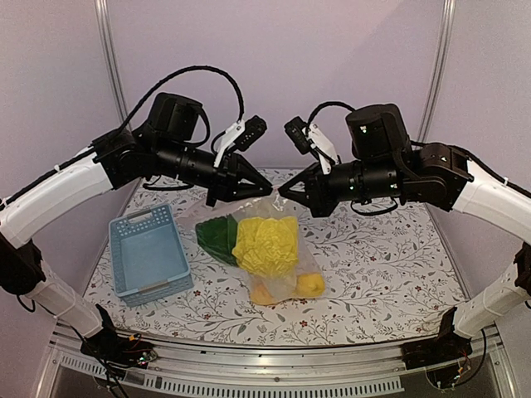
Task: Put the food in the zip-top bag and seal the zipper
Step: Zip the zipper of the food storage bag.
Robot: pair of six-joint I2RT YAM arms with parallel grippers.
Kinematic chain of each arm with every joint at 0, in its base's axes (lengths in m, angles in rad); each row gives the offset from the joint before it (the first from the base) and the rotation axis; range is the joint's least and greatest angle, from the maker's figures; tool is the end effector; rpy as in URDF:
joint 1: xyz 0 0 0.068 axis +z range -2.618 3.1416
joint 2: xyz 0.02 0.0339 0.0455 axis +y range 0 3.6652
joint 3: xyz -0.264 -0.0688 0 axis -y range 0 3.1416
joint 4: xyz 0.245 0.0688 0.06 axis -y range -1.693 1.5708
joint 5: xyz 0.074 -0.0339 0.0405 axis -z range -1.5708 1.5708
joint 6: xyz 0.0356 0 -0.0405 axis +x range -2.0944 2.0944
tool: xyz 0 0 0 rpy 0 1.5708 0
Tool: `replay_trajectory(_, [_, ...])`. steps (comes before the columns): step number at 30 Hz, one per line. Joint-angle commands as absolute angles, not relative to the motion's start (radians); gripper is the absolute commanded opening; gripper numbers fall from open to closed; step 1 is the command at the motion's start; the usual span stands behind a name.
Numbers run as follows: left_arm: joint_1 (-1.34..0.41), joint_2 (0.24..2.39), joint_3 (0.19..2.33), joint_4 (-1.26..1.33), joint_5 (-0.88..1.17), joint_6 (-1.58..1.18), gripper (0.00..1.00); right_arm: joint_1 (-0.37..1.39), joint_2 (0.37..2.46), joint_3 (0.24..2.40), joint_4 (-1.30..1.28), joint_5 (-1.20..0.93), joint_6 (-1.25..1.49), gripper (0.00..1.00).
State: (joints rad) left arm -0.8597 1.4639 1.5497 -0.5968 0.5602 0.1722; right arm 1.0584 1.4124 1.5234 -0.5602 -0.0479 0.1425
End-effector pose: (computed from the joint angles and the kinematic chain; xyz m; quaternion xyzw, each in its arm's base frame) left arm 0.1956 -0.2560 0.4058 0.5307 0.6523 -0.3883 0.3769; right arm 0.1524 0.2744 0.4134 -0.3857 0.7537 0.3172 0.4272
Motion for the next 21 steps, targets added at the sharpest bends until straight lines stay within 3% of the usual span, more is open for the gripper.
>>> replay_trajectory(1, [-0.827,1.428,1.508,-0.740,0.517,0.183,0.00,1.032,1.329,1.516,-0.550,0.065,0.168,0.00])
replay_trajectory(21, [-0.810,1.403,1.469,-0.732,0.465,0.187,0.00,1.032,1.307,1.491,-0.537,0.121,0.189,0.00])
